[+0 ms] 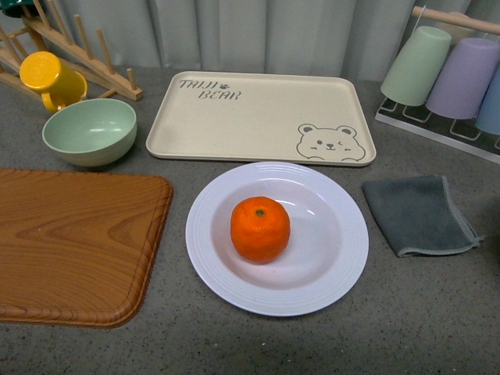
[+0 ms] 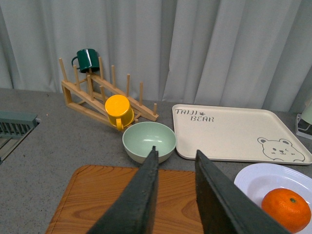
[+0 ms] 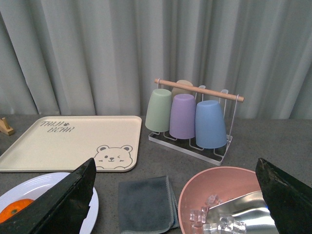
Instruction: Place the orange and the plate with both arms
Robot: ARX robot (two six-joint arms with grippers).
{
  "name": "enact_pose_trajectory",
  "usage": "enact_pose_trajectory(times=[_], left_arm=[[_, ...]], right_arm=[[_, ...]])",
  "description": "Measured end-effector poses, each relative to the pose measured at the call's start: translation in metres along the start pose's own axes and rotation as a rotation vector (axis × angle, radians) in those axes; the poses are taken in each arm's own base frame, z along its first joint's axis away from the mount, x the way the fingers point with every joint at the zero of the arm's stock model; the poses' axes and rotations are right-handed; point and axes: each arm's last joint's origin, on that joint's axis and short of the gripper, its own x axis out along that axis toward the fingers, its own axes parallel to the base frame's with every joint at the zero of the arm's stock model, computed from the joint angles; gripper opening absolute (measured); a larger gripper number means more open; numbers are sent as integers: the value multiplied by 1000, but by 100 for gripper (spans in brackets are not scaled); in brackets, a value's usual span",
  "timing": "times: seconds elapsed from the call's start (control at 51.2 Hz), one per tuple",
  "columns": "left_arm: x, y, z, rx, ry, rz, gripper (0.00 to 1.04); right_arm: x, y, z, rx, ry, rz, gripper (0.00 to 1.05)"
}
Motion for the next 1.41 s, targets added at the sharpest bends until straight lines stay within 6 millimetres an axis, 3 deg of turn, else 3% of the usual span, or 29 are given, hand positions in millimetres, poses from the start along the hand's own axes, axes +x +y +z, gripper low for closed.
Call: enact_pose_trajectory(times=[0.176, 0.312, 0.391, 0.625, 0.781, 0.918, 0.996, 1.211, 1.406], left_arm=[[0, 0, 0, 0, 1, 0, 56], [0, 0, 0, 0, 1, 0, 89], [0, 0, 0, 2, 1, 0, 100], [0, 0, 0, 2, 0, 0, 98], [0, 0, 0, 2, 0, 0, 98], [0, 0, 0, 2, 0, 0, 98], [0, 0, 0, 2, 0, 0, 98], [0, 0, 0, 2, 0, 0, 98], [0, 0, 0, 2, 0, 0, 98]], right_arm=[[0, 0, 0, 0, 0, 0, 96], [0, 0, 0, 0, 0, 0, 96], [0, 0, 0, -5, 9, -6, 96], [22, 6, -9, -43, 216, 33, 96], [71, 17, -16, 132, 359, 152, 96], [126, 22, -58, 520, 734, 268, 96], [142, 23, -78, 653, 843, 283, 96], [158, 33, -133, 915, 1099, 303, 96], [179, 49, -149, 987, 1129, 344, 96]])
